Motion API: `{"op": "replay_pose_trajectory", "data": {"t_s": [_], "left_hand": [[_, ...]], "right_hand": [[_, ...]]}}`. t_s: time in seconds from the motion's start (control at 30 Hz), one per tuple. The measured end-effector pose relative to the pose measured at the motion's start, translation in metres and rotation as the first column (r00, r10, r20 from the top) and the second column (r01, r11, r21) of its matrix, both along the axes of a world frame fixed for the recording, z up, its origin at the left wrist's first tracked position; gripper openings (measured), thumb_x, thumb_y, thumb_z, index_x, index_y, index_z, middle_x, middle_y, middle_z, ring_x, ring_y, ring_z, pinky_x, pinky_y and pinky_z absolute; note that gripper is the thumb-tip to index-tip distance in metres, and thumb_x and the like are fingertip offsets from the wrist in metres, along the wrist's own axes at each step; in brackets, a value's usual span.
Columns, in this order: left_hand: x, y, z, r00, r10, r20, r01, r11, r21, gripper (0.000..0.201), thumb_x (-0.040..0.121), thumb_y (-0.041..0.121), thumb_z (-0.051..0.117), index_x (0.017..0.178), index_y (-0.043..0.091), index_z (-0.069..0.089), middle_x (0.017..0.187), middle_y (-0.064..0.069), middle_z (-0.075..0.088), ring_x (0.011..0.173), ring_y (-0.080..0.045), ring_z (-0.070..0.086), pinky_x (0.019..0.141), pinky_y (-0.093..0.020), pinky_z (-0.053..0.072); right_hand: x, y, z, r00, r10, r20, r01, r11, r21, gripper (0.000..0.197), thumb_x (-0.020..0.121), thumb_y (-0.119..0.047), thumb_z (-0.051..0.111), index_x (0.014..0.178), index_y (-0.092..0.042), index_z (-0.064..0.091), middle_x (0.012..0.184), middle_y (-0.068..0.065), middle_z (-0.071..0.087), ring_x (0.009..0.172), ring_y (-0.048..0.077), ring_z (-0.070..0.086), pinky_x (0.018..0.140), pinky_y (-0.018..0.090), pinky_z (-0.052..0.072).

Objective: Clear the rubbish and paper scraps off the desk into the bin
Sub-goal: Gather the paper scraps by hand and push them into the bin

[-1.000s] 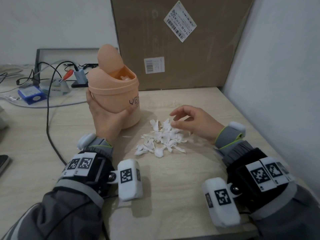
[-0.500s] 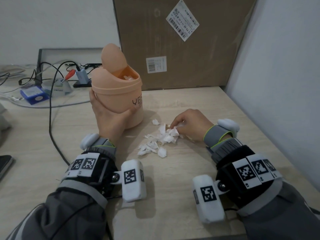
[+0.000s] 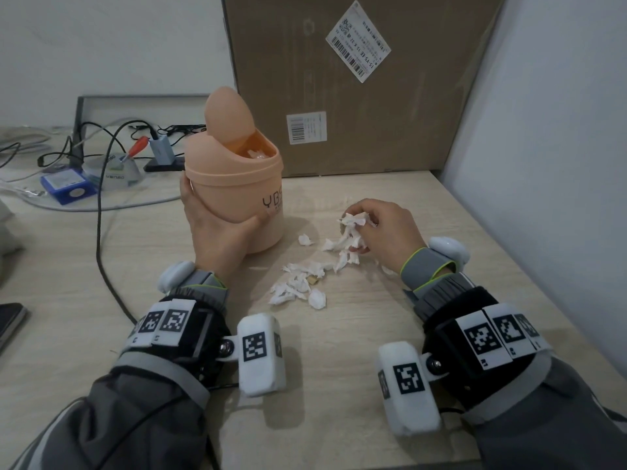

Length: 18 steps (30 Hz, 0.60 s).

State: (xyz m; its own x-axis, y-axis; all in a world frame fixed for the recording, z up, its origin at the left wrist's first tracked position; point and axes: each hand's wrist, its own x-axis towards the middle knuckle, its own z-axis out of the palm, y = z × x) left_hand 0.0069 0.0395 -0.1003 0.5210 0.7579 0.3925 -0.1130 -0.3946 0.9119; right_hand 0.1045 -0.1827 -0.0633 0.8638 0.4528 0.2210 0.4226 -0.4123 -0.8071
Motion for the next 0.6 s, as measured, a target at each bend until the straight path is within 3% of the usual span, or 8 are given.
{"op": "replay_pose_trajectory", "data": {"t_s": [0.07,0.13,0.27,0.37,0.5,0.6], "left_hand": [[0.0001,-0.0003,0.0002,1.0,-0.005,-0.001,0.005,1.0,-0.002,0.135,0.049,0.052,0.088,0.154,0.04,0.004,0.157,0.002,0.03,0.141,-0.018,0.038,0.117,-0.047,0.036],[0.0004,-0.0012,0.0006,1.0,-0.017,-0.008,0.017,1.0,-0.006,0.135,0.048,0.052,0.087,0.154,0.038,0.004,0.156,0.002,0.03,0.141,-0.018,0.038,0.117,-0.047,0.036],[0.0002,-0.0028,0.0012,0.999,-0.034,-0.015,0.033,0.999,-0.016,0.135,0.048,0.052,0.087,0.154,0.038,0.004,0.156,0.002,0.031,0.14,-0.018,0.039,0.116,-0.047,0.037],[0.0002,-0.0027,0.0011,0.999,-0.033,-0.018,0.033,0.999,-0.01,0.136,0.048,0.052,0.088,0.154,0.038,0.004,0.155,0.002,0.031,0.14,-0.018,0.039,0.116,-0.047,0.038],[0.0,-0.0032,0.0013,0.999,-0.04,-0.025,0.039,0.999,-0.014,0.136,0.047,0.053,0.088,0.154,0.04,0.004,0.155,0.002,0.031,0.14,-0.018,0.04,0.116,-0.047,0.038],[-0.0005,-0.0037,0.0019,0.999,-0.044,-0.032,0.043,0.999,-0.018,0.138,0.046,0.055,0.088,0.154,0.039,0.003,0.156,0.002,0.031,0.14,-0.019,0.039,0.116,-0.048,0.038]], "right_hand": [[-0.0023,-0.0008,0.0011,0.995,-0.002,-0.095,0.011,0.996,0.094,0.035,0.089,0.009,0.043,0.09,-0.01,0.073,0.097,0.007,0.068,0.049,0.011,0.067,0.054,0.022,0.057],[-0.0039,-0.0018,0.0019,0.986,0.005,-0.167,0.024,0.986,0.168,0.038,0.086,0.01,0.04,0.084,-0.007,0.073,0.093,0.006,0.067,0.05,0.012,0.068,0.053,0.019,0.056],[-0.0054,-0.001,0.0031,0.939,0.025,-0.344,0.098,0.937,0.335,0.03,0.088,0.006,0.043,0.079,-0.003,0.071,0.084,0.013,0.071,0.063,0.018,0.071,0.063,0.026,0.058],[-0.0032,0.0017,0.0015,0.87,0.081,-0.486,0.139,0.906,0.4,0.029,0.089,0.005,0.04,0.081,0.0,0.068,0.089,0.016,0.071,0.069,0.018,0.072,0.069,0.026,0.059],[0.0013,0.0039,0.0002,0.761,0.19,-0.62,0.159,0.872,0.462,0.03,0.086,0.004,0.031,0.086,0.002,0.061,0.098,0.024,0.064,0.095,0.033,0.063,0.088,0.04,0.052],[0.0,0.0046,0.0006,0.754,0.234,-0.614,0.099,0.883,0.458,0.035,0.084,0.014,0.028,0.086,-0.004,0.058,0.099,0.019,0.06,0.102,0.03,0.06,0.092,0.032,0.05]]}}
